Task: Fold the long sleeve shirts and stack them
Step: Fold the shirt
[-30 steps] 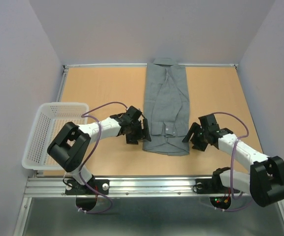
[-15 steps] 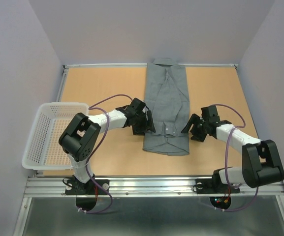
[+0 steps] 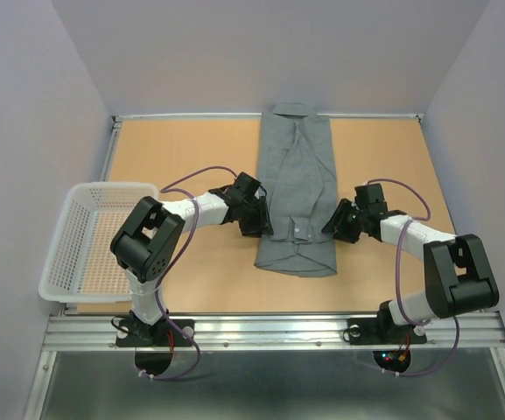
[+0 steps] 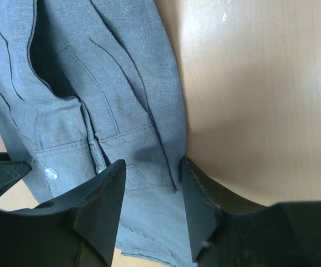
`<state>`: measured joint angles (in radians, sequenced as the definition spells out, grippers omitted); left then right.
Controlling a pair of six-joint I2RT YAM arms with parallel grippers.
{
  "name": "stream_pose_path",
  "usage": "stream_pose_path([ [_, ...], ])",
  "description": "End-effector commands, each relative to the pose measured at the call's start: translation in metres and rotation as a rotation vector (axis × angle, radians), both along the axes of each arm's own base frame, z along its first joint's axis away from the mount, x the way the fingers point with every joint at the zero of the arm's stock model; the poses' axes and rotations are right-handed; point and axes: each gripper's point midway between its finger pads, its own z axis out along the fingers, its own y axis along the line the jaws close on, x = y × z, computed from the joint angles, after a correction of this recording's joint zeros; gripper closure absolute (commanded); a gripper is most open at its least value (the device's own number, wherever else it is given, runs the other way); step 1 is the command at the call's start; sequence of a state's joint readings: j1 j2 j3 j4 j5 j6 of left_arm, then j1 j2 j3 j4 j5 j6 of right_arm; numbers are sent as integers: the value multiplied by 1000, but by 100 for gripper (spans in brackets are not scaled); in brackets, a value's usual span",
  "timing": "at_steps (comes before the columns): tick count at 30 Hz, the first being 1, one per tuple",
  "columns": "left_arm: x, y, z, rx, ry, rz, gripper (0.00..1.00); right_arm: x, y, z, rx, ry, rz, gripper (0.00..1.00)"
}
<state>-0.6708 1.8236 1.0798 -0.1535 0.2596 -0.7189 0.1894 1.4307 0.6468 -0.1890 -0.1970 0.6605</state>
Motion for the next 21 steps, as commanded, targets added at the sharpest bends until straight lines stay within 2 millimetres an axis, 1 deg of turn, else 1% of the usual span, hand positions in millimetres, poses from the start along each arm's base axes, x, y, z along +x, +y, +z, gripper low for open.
stream_pose_path([
  [1,-22,28,-48,155,91,-7,51,-28,-15,-35,-80,118,24,50],
  [3,-25,31,-50,160,100,-6,53,-35,-14,-38,-72,132,30,57],
  [4,-26,31,-50,163,102,-9,55,-38,-14,-38,-70,135,30,58],
  [6,-28,32,-51,165,106,-10,56,-44,-14,-41,-69,147,42,61],
  [8,-30,32,-52,164,110,-13,61,-48,-14,-42,-68,148,55,64],
  [9,-29,32,-51,163,109,-15,62,-51,-14,-43,-67,156,60,68],
  [14,-27,27,-47,154,102,-24,72,-50,-12,-38,-59,144,71,79],
  [15,-25,25,-45,149,95,-25,74,-50,-12,-37,-57,144,74,83],
  [17,-26,23,-44,145,96,-32,78,-47,-11,-34,-57,138,75,85],
  [20,-28,21,-44,140,101,-42,79,-45,-11,-32,-60,136,82,87],
  [21,-28,21,-43,139,102,-42,76,-45,-12,-32,-64,135,80,87],
])
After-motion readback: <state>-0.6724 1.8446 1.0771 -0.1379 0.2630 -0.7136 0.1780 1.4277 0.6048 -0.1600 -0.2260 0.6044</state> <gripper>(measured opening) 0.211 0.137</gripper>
